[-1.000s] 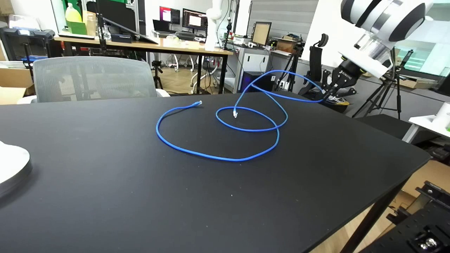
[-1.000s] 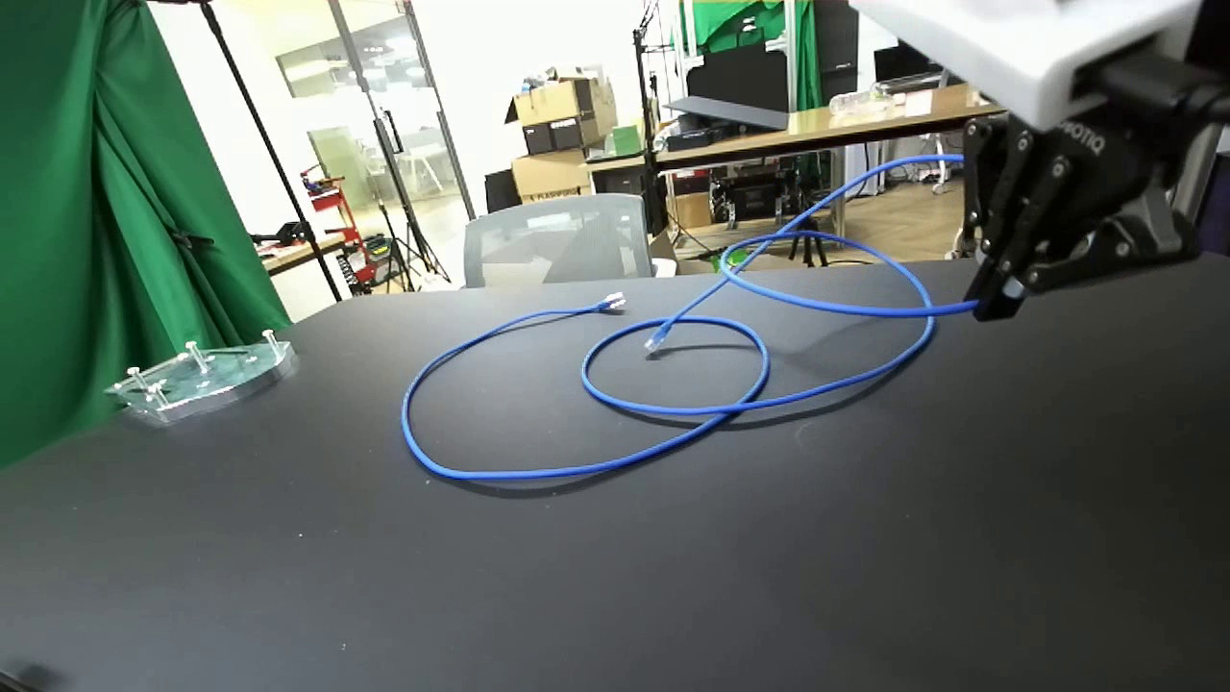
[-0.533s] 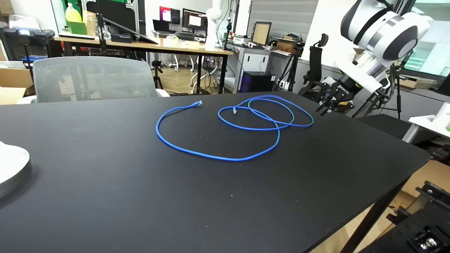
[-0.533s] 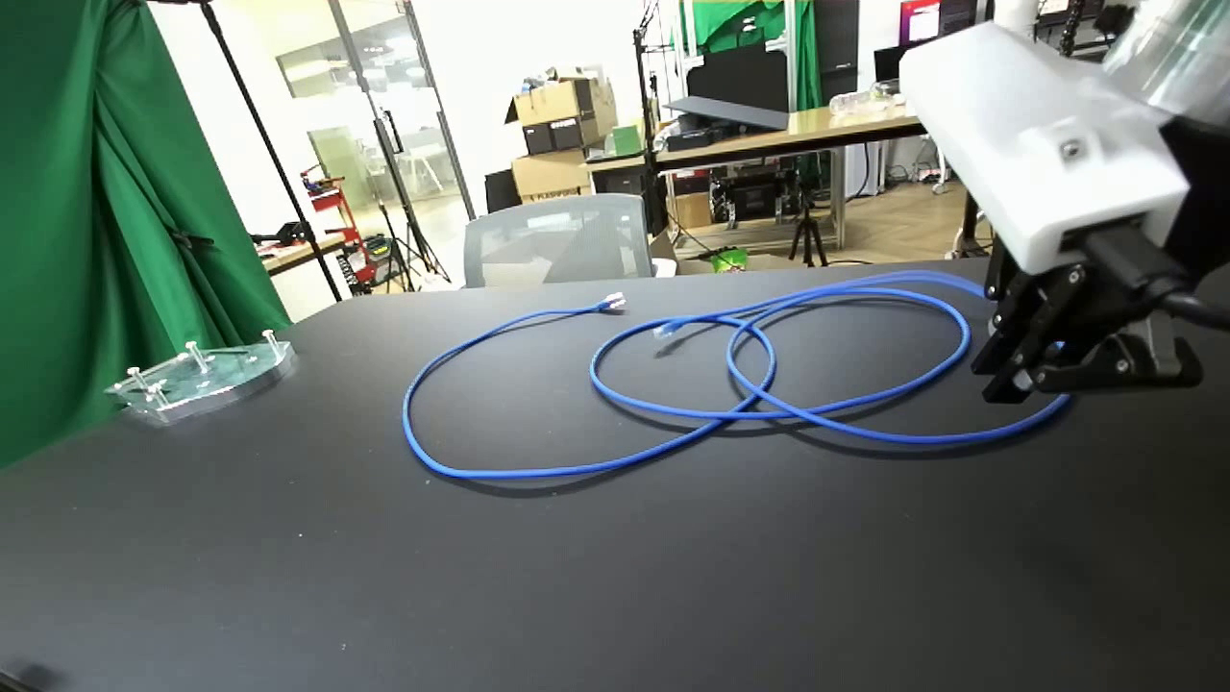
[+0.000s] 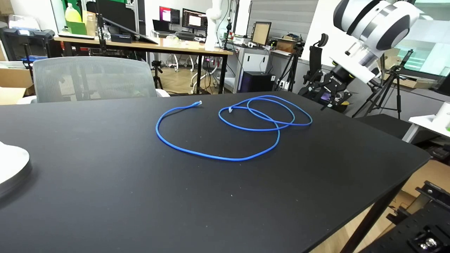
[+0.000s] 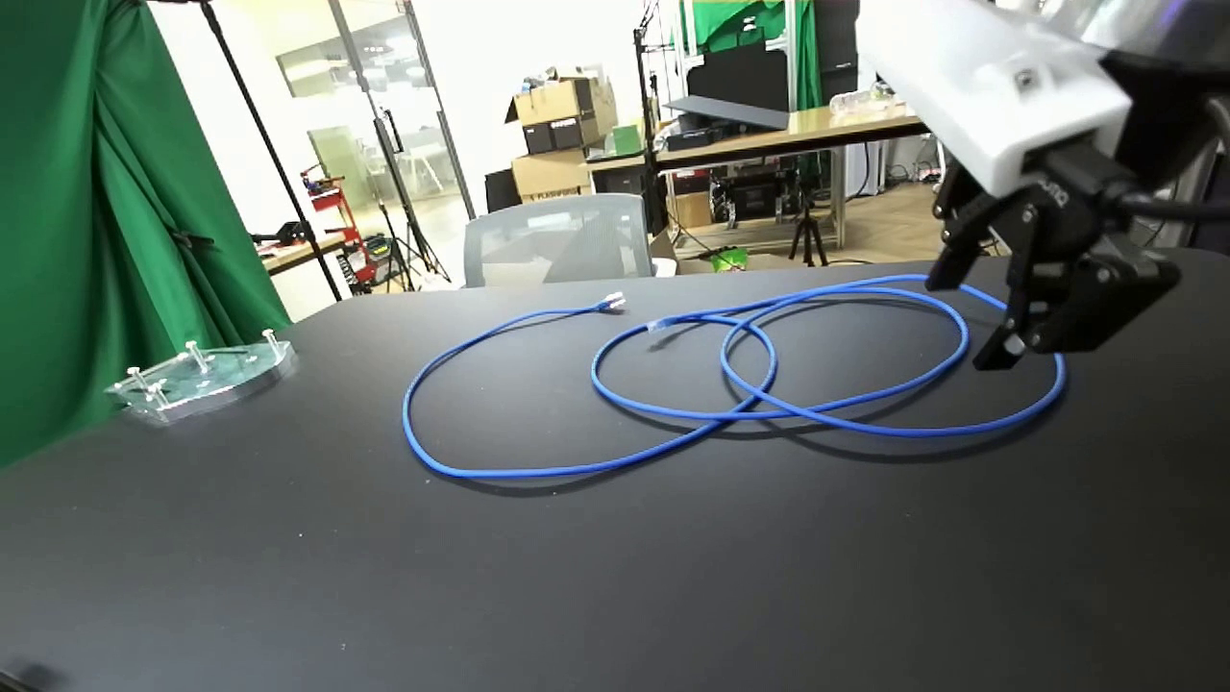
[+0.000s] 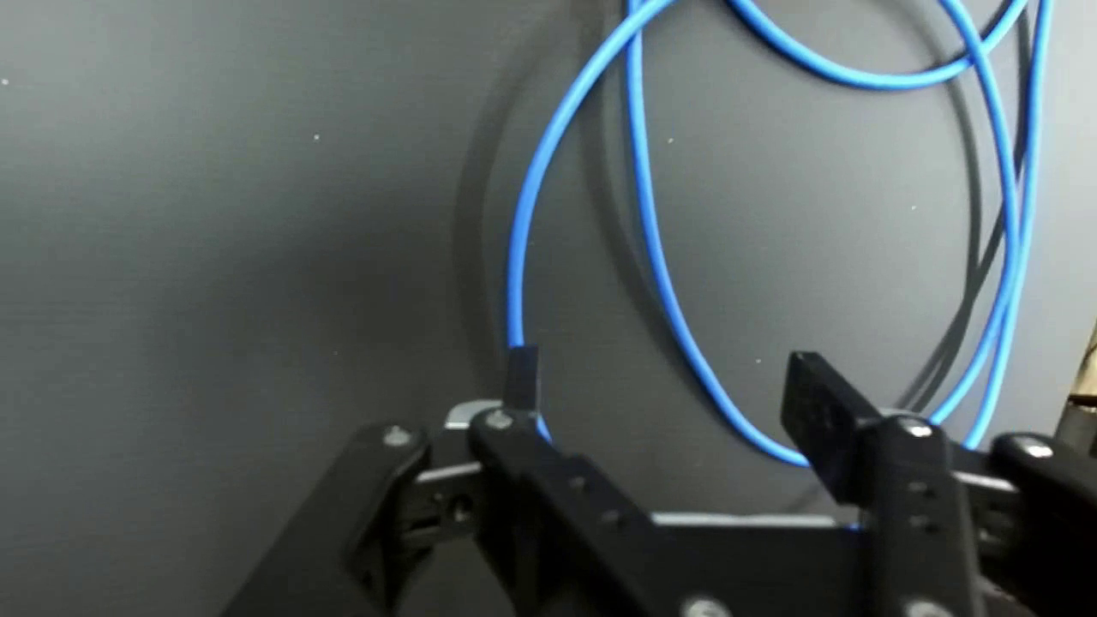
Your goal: Move the cable to the right
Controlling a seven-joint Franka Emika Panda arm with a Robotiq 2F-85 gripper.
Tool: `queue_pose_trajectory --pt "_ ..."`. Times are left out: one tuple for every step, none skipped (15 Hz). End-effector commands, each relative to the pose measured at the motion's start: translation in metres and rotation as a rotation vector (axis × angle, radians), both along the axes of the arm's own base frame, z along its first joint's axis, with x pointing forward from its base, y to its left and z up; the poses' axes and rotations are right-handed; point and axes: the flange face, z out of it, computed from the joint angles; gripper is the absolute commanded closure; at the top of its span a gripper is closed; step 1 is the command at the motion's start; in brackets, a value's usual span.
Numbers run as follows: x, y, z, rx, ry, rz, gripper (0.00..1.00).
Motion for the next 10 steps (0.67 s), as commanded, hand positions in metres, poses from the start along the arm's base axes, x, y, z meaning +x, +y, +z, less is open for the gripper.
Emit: queue_pose_trajectory --pt "0.009 0.042 0.05 -0.075 0.062 0.146 0.0" --pt "0.012 0.057 0.061 -0.095 0.104 0.222 0.0" --pt "0.015 0.071 0.07 -0.11 0.128 0.293 0.0" --pt "0.018 0.086 0.079 -0.122 0.158 0.362 0.0" --pt "0.02 0.1 0.087 -0.136 0.191 0.431 0.0" --pt "0.022 0.112 0.093 -0.142 0.216 0.502 0.0" --pt "0.023 0.123 0.1 -0.15 0.243 0.572 0.0" --pt "0.025 0.135 0.104 -0.147 0.266 0.638 0.0" --pt "0.025 0.145 0.108 -0.149 0.289 0.701 0.0" --pt "0.026 0.155 0.109 -0.148 0.313 0.76 0.0"
